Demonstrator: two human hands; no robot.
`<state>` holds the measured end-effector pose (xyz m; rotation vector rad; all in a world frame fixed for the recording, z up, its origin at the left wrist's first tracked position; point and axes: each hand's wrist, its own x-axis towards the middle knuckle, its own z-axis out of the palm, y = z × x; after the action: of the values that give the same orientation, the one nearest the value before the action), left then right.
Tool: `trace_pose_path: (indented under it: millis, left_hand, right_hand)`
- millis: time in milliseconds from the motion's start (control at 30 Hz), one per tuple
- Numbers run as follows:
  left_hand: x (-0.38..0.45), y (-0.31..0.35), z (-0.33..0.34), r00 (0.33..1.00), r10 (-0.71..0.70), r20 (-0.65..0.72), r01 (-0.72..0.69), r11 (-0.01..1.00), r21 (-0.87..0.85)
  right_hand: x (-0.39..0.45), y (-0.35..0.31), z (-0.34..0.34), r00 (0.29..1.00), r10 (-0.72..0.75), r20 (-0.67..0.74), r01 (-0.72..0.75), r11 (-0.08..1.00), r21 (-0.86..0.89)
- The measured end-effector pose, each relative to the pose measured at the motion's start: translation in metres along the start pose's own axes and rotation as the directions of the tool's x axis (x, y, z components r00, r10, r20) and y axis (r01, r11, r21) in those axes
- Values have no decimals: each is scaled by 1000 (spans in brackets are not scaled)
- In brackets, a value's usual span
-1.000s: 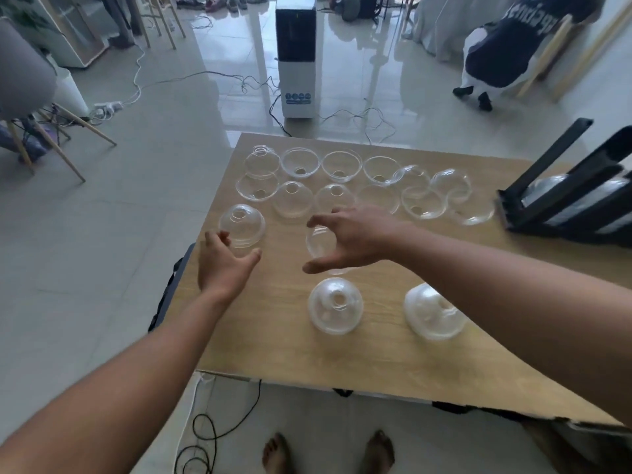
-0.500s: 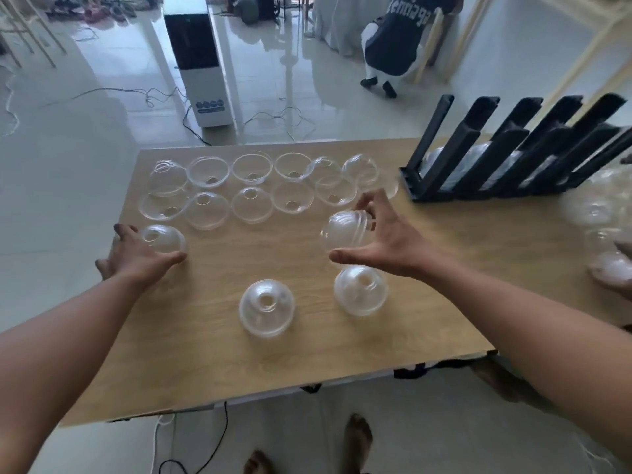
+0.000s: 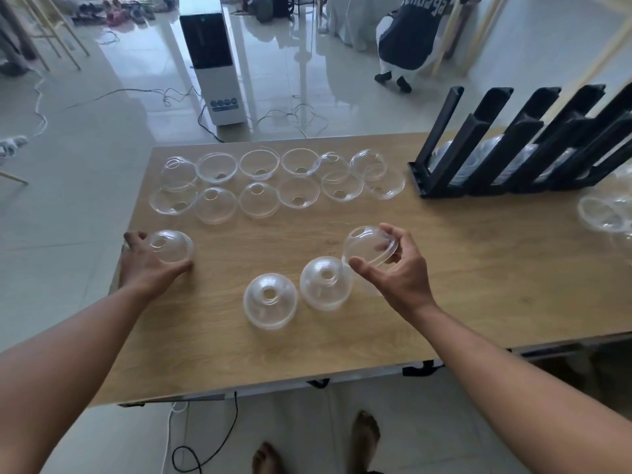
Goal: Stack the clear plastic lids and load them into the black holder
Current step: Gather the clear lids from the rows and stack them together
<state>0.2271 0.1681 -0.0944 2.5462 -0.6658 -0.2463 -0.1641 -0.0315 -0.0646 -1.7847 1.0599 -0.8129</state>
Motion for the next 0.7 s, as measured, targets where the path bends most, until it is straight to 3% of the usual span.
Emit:
trace_pose_path:
  millis: [367,500,700]
  left_hand:
    - [-25,-14,-3,999,-38,-25,34,989,-145]
    - [-39,-16,0,998,-52,-43,44,984,-170]
    - [-62,-12,13,997,-47,-54,34,975,-221]
  right_hand:
    - [-13,23,-16,997,18,-78,-21,999,-42]
    - [-19,20,-11,993,-68,-102,57,993,-108]
    - [-20,4,29,969,-200,142,240,895,-376]
